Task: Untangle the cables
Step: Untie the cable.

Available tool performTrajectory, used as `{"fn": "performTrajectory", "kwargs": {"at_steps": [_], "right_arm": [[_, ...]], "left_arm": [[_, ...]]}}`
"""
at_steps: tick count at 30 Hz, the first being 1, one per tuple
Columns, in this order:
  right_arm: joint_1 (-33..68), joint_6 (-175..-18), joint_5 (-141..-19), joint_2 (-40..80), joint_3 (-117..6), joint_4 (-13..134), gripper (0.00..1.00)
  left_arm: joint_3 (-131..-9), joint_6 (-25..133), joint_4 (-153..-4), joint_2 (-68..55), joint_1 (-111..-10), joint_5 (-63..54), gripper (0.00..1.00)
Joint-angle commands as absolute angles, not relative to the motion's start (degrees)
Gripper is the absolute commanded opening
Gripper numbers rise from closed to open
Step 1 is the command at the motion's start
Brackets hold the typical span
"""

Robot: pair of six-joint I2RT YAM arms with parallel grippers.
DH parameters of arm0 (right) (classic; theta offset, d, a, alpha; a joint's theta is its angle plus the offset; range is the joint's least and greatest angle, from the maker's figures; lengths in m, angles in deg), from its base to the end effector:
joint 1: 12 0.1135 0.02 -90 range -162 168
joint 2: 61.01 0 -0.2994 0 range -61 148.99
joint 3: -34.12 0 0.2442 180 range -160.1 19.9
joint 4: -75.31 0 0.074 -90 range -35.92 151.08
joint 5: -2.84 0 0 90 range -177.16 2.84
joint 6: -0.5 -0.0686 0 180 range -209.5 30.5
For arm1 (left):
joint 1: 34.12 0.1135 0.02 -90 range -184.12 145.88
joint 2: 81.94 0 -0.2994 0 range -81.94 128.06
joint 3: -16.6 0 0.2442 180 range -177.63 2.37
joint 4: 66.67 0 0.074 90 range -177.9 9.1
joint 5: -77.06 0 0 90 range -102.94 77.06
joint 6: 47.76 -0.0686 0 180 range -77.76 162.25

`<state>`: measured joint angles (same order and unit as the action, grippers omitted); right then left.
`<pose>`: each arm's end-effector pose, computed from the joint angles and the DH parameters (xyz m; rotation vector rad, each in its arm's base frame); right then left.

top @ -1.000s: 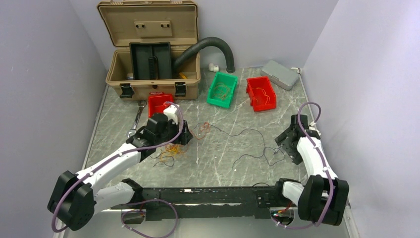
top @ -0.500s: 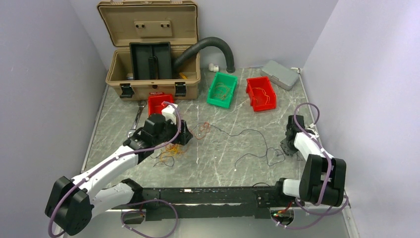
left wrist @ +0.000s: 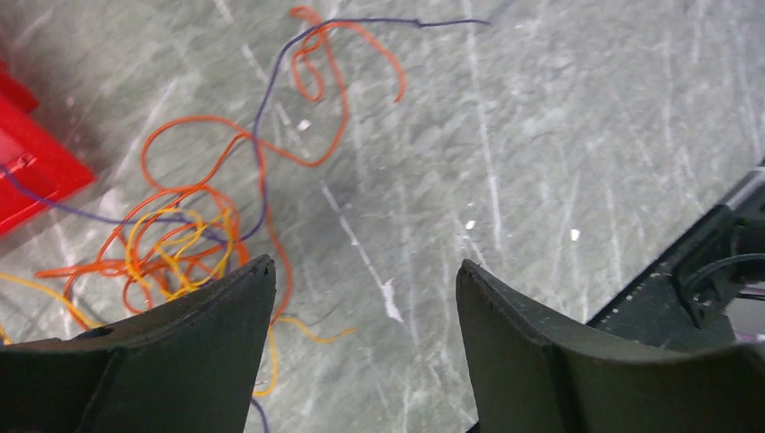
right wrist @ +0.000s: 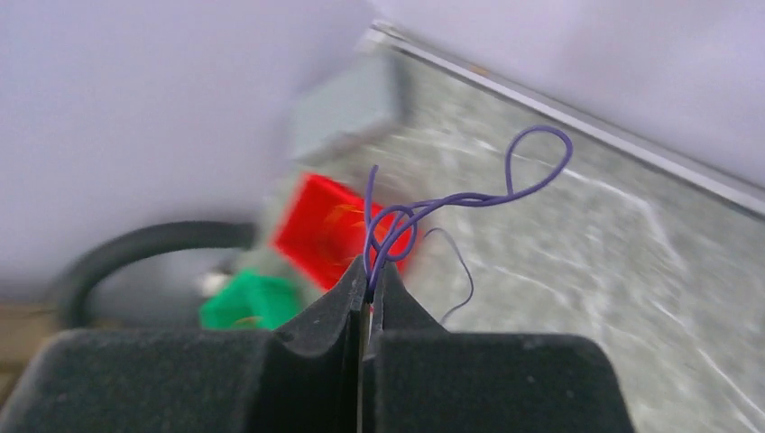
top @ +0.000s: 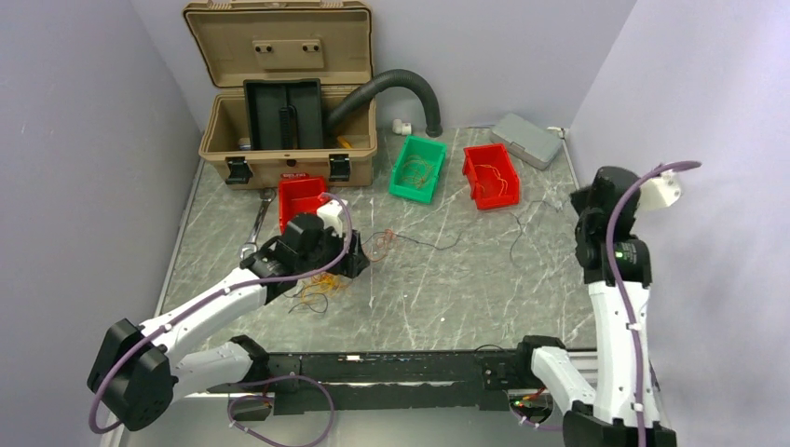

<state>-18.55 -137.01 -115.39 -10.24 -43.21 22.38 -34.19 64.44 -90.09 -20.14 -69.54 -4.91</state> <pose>0.1647 -0.0516 0.3949 1.1569 1.5983 -0.0361 0.1862 -0.1442 0.2505 0.3426 2.2315 -0.7116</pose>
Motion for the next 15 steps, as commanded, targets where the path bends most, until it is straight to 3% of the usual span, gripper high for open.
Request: {"fn": "performTrajectory", "kwargs": {"at_steps": [1,6,11,15], "right_arm": [[-10.32,-130.25,-108.45,-5.66,-59.08,22.96,0.0],[1.87,-123.61,-94.43,7.91,-80.78,21.0,0.0],[13.88,-117.22,-93.53,21.79,-101.06,15.89,0.0],[18.92,-115.63,-90.76,29.18,-110.25,14.82,0.0]], "left_arm": [[-40.11,64.88,-91.47,-21.82,-72.73,-7.12,0.77],[-43.24,64.89,-94.42,-21.23,-72.89,-9.87,0.77],[-44.31,65.51,-97.37,-24.22,-71.25,-15.43,0.84],[-43.54,65.95,-96.85,-26.8,-65.33,-10.05,0.89]]}}
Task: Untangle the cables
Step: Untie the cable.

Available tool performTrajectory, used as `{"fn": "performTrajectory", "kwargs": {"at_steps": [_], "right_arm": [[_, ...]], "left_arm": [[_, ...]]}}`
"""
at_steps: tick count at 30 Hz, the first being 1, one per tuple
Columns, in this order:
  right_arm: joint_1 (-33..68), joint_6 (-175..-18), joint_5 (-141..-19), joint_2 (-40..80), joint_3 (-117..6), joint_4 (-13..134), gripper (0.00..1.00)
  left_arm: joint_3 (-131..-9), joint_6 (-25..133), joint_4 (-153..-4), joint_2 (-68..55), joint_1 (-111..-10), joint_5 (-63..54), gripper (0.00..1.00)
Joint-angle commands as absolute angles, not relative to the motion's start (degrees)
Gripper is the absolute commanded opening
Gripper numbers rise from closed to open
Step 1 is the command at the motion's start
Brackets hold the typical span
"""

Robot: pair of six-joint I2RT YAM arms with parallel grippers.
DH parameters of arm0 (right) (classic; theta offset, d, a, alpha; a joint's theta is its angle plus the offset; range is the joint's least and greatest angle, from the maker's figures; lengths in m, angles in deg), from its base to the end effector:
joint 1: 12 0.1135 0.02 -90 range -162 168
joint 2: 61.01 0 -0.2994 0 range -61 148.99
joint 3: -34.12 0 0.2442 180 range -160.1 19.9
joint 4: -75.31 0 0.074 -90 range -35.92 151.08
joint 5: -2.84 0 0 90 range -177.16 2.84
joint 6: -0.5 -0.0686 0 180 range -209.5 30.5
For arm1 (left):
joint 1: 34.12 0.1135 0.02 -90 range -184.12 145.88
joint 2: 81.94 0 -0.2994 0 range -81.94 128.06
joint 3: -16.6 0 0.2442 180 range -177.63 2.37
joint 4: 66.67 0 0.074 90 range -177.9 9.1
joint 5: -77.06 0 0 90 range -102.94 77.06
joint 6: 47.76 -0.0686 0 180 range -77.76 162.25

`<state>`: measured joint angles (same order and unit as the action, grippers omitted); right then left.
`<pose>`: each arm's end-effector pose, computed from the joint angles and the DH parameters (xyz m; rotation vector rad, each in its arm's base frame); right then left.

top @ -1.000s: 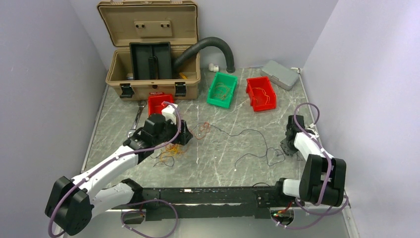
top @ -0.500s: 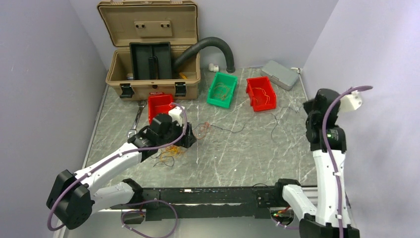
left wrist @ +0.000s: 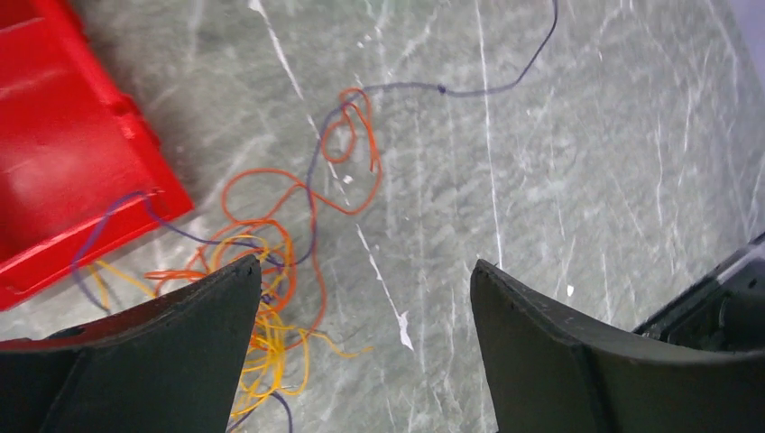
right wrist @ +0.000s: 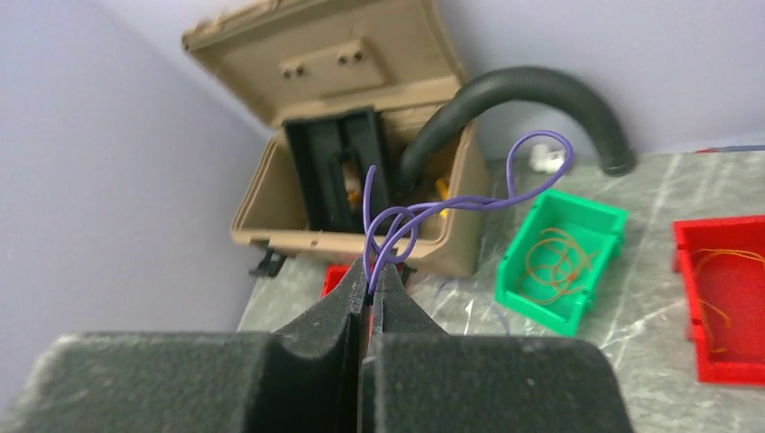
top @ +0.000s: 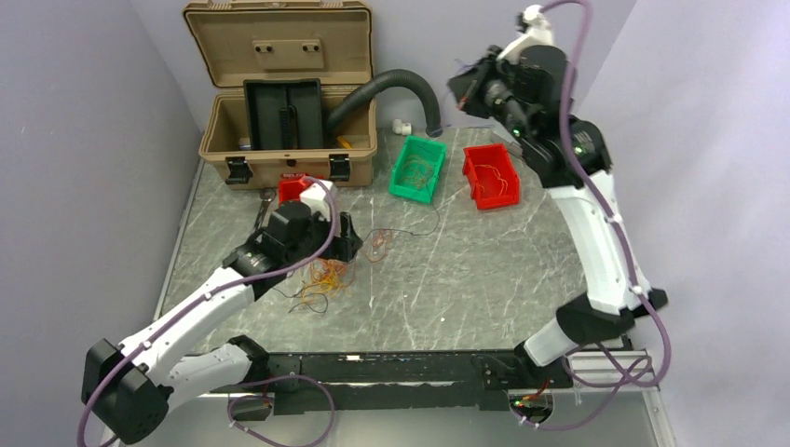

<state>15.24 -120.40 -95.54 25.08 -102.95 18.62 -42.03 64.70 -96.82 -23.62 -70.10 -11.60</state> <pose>0.2664 0.1259 0.5878 0.1676 1.7019 0.6411 0.1857 -0.1368 0.2987 0.2683 2.1398 -0.6318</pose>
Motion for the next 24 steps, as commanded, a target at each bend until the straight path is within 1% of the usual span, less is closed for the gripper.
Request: {"fn": "performTrajectory", "kwargs": {"at_steps": [1,5,9,11,13,15,16,18,20,24], "right_arm": [[19.69,-115.67,-89.96,30.09,-110.74,15.3,0.0],[22.58,-116.23,-88.03,32.09,-110.0,18.76,0.0],[24.24,-116.97,-85.64,33.55,-110.91,21.67,0.0],[24.99,-117.1,-84.13,35.04,-112.0,22.35,0.0],[25.53,-117.1,-82.4,36.79,-113.36,22.54,0.0],[26.0,-117.07,-81.32,38.44,-113.73,22.94,0.0],[26.33,-117.1,-80.85,39.03,-113.31,23.53,0.0],[26.89,-117.04,-79.95,39.95,-111.74,25.48,0.0],[27.46,-117.01,-79.09,40.87,-110.01,28.79,0.0],[28.98,-116.75,-77.0,44.12,-109.19,33.49,0.0]], "left_arm": [[-43.47,65.6,-96.65,-27.09,-63.58,-8.26,0.92],[-42.6,64.29,-94.3,-27.09,-61.35,-5.04,0.96],[-40.11,68.68,-90.68,-25.48,-59.46,-3.8,0.95],[-37.96,71.04,-88.2,-26.84,-58.64,-3.65,0.94],[-36.7,71.48,-87.57,-30.16,-58.39,-6.29,0.94],[-37.46,69.87,-89.88,-33.68,-57.98,-10.63,0.95],[-38.86,68.71,-92.79,-35.47,-57.68,-13.59,0.99],[-42.84,67.41,-99.05,-36.93,-56.52,-17.42,0.99],[-47.0,66.43,-106.02,-37.18,-55.34,-19.07,1.0],[-53.45,64.83,-112.9,-35.53,-52.31,-18.48,0.99]]}}
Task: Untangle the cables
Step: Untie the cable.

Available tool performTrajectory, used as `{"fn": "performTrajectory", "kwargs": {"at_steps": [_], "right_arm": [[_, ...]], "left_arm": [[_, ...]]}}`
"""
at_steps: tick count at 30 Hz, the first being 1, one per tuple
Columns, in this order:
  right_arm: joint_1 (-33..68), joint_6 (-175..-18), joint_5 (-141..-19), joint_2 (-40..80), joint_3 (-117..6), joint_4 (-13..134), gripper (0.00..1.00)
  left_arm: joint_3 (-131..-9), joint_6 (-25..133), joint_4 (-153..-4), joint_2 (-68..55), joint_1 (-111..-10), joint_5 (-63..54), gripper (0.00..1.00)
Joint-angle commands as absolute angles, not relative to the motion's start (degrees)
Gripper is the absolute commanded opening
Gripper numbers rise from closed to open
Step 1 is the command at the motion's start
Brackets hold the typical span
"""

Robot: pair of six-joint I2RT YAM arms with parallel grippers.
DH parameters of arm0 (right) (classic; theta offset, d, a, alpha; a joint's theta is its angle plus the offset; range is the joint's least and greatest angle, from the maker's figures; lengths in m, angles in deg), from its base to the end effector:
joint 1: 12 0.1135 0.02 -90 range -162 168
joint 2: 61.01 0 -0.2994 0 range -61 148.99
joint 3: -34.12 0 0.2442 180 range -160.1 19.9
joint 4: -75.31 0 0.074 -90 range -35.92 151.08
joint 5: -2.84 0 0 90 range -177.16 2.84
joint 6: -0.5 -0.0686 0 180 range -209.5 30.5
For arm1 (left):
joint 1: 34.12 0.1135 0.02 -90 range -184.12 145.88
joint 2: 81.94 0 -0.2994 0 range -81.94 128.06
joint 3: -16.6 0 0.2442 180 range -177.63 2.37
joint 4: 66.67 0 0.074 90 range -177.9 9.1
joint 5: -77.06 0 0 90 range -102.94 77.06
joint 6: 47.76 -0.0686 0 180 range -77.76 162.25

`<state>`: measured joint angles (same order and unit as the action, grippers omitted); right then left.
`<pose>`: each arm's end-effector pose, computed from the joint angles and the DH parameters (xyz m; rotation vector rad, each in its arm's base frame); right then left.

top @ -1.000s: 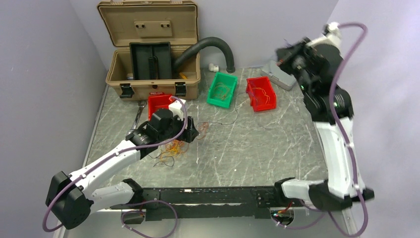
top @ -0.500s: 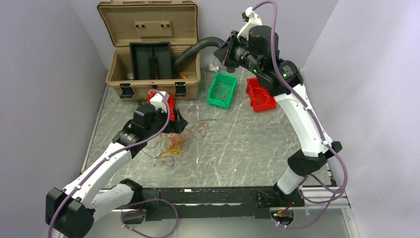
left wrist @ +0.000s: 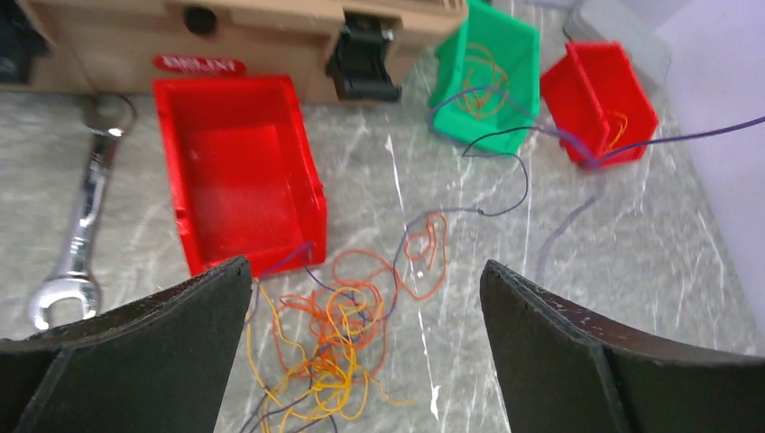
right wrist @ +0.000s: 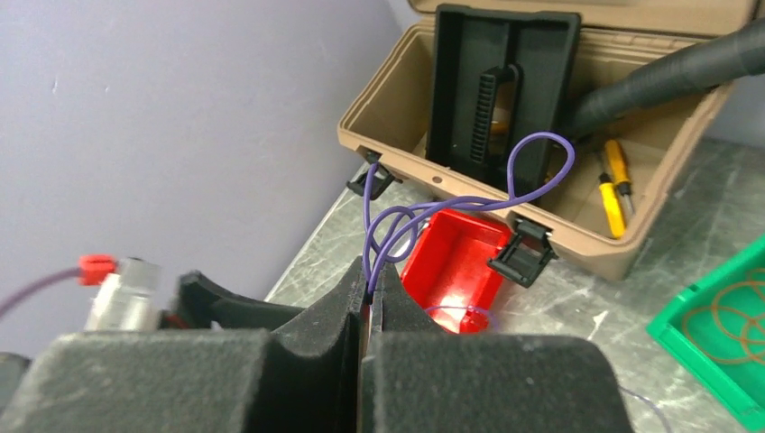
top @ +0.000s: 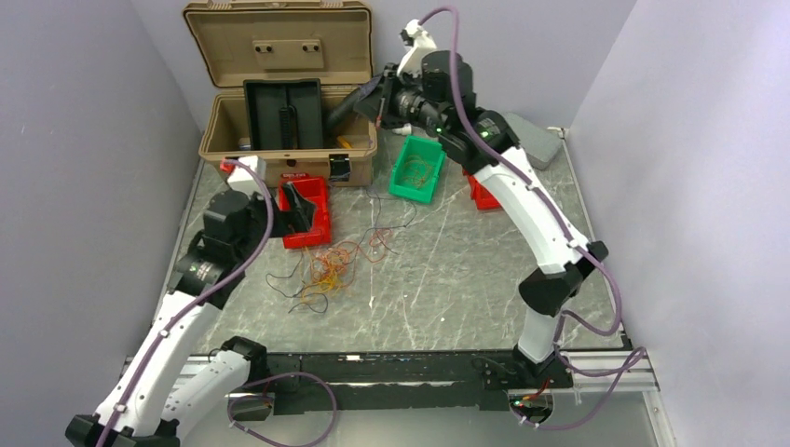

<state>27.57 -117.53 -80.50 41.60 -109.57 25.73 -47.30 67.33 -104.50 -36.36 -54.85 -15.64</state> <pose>0.3110 0.2673 0.5451 -0.2731 1.7972 0.9580 0.1663 -0.0595 0.3565 -0.1062 1.9391 -0.4920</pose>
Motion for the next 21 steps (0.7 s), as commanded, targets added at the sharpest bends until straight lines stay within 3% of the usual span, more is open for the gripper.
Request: {"fn": "performTrajectory", "kwargs": {"at_steps": [1,12,21], "right_arm": [[29.36,-116.75,-76.48,45.12,-109.54,34.4,0.0],[34.0,-119.25,-73.96,55.57,-112.73,46.44,0.0],[37.22,-120.39,-76.99,63.83,-112.63,55.6,0.0]], "left_arm": [[-54.42,64.17,-113.66,-34.93,-51.38,-18.06,0.99],[-62.11,61.48,-117.43,-30.31,-39.64,-11.63,0.99],[-60.73,61.01,-117.63,-31.0,-34.95,-10.53,0.99]]}}
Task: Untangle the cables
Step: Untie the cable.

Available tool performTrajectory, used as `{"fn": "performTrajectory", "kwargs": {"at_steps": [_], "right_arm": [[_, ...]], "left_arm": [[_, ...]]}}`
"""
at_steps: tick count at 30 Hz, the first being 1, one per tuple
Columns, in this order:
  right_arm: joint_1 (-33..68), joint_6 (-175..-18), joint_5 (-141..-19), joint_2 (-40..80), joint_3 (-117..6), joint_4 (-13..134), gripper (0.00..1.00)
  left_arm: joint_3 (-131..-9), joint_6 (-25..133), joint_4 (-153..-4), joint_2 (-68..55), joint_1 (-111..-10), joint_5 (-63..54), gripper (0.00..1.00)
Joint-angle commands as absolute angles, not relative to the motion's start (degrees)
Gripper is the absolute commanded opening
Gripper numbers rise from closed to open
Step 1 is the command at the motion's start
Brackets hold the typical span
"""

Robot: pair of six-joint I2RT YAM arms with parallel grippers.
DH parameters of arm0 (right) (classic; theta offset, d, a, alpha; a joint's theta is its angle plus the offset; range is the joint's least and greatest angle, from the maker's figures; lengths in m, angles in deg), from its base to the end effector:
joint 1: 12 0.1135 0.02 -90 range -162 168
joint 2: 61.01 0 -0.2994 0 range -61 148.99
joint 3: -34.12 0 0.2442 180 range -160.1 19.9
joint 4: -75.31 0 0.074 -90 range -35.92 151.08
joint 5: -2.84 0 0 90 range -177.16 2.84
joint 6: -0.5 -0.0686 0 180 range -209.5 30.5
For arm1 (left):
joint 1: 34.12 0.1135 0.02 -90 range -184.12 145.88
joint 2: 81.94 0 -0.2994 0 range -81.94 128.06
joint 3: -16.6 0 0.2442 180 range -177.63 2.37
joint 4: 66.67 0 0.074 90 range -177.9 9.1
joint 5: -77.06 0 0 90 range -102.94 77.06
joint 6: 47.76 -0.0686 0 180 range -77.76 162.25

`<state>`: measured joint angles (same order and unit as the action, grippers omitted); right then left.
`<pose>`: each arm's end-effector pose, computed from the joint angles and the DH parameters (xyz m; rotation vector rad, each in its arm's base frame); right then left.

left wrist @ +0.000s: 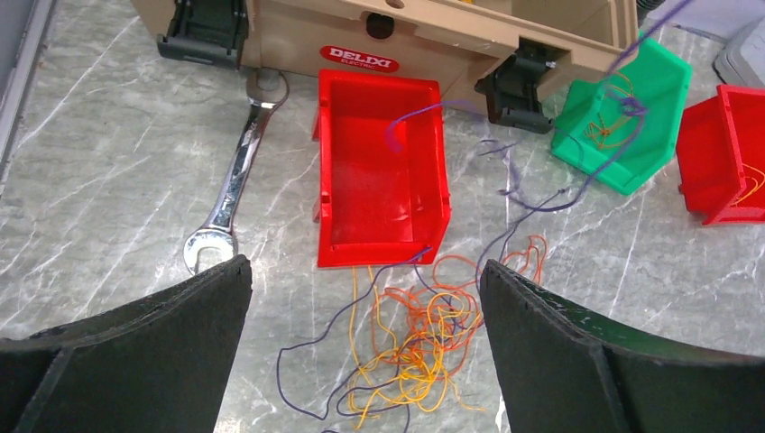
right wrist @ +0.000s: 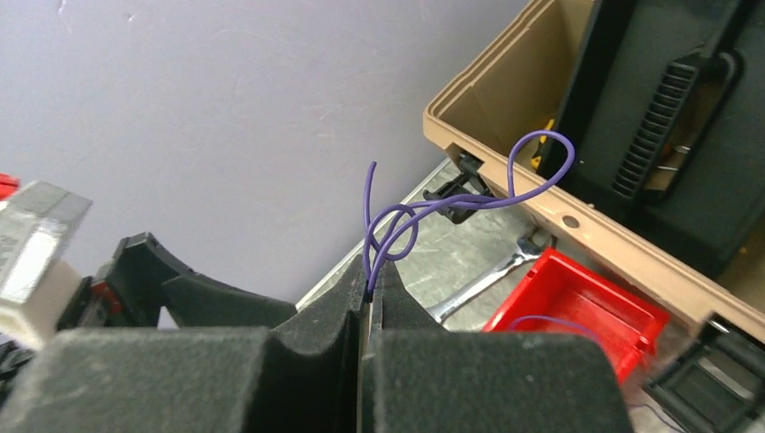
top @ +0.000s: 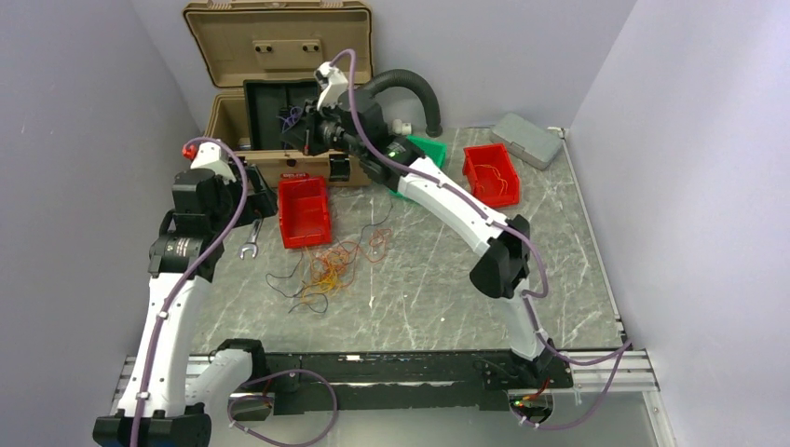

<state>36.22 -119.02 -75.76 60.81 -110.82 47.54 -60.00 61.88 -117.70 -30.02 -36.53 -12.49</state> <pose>0.3518 0.4141 0.4523 -0.4522 1.7350 1.1717 0.1848 -0.0083 0.3878 -0.3006 2.0175 -0.2500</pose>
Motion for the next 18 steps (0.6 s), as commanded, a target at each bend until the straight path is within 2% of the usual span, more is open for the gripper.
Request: {"fn": "performTrajectory", "kwargs": {"at_steps": [1,10,18], "right_arm": [[37.41,-120.71,-77.27,64.64,-112.33,56.89,0.0],[38.63,-118.19,-86.24,72.13,-108.97,64.53,0.0],[38.77,-113.51,-95.05,77.96,-107.42,62.38,0.0]], "left_arm": [[-60.33,61.11,-117.33,-31.07,-34.58,-10.21,0.99],[-57.26,62.22,-115.02,-29.31,-31.6,-8.48,0.99],[-55.95,62.17,-113.91,-28.11,-31.13,-7.87,0.99]]}}
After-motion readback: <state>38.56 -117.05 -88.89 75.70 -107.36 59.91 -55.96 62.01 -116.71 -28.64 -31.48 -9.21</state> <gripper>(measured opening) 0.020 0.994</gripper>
